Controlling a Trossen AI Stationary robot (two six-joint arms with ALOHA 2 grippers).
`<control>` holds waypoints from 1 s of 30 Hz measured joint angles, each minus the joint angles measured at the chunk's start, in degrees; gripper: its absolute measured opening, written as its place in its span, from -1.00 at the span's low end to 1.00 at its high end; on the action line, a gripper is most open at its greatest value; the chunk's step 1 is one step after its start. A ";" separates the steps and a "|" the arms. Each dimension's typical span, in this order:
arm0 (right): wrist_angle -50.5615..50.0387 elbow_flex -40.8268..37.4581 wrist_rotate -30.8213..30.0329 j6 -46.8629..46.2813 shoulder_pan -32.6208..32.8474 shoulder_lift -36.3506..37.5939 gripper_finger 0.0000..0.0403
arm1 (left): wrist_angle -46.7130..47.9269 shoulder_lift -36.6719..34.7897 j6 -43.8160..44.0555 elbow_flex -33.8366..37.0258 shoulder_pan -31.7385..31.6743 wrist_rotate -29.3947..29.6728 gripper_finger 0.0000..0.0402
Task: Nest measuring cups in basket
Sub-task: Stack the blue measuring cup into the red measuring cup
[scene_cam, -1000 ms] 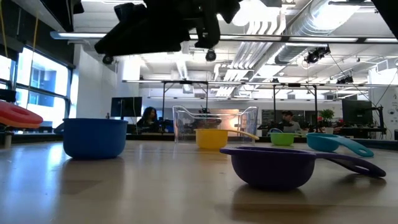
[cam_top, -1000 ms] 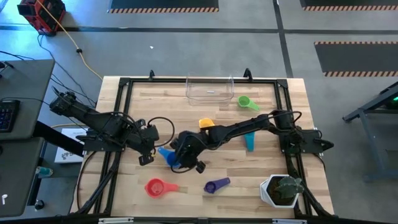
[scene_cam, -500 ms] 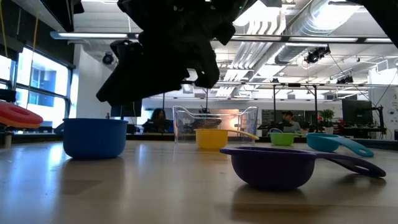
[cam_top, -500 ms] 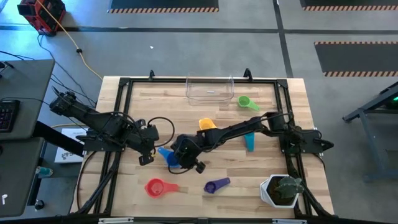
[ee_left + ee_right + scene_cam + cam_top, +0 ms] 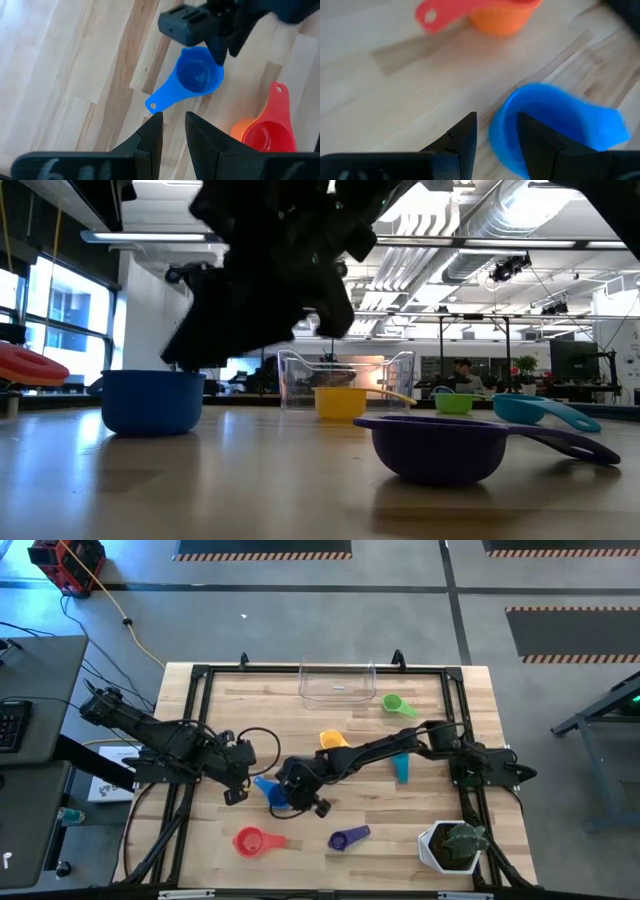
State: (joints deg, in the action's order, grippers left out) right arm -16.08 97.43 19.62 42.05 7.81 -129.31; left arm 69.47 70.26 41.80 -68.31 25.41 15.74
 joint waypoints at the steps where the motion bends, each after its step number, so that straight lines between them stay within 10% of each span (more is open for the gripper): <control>1: -0.44 -0.03 -0.14 0.01 0.00 -0.44 -0.36 | 0.04 0.02 0.00 0.00 0.00 0.07 -0.63; 30: 1.30 0.06 -14.15 -7.11 2.75 -1.60 -0.87 | 0.04 0.00 3.15 -0.02 1.29 0.01 -0.63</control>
State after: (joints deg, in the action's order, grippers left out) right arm -14.78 97.49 5.47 34.94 10.56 -130.91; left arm 69.52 70.26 44.95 -68.34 26.70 15.75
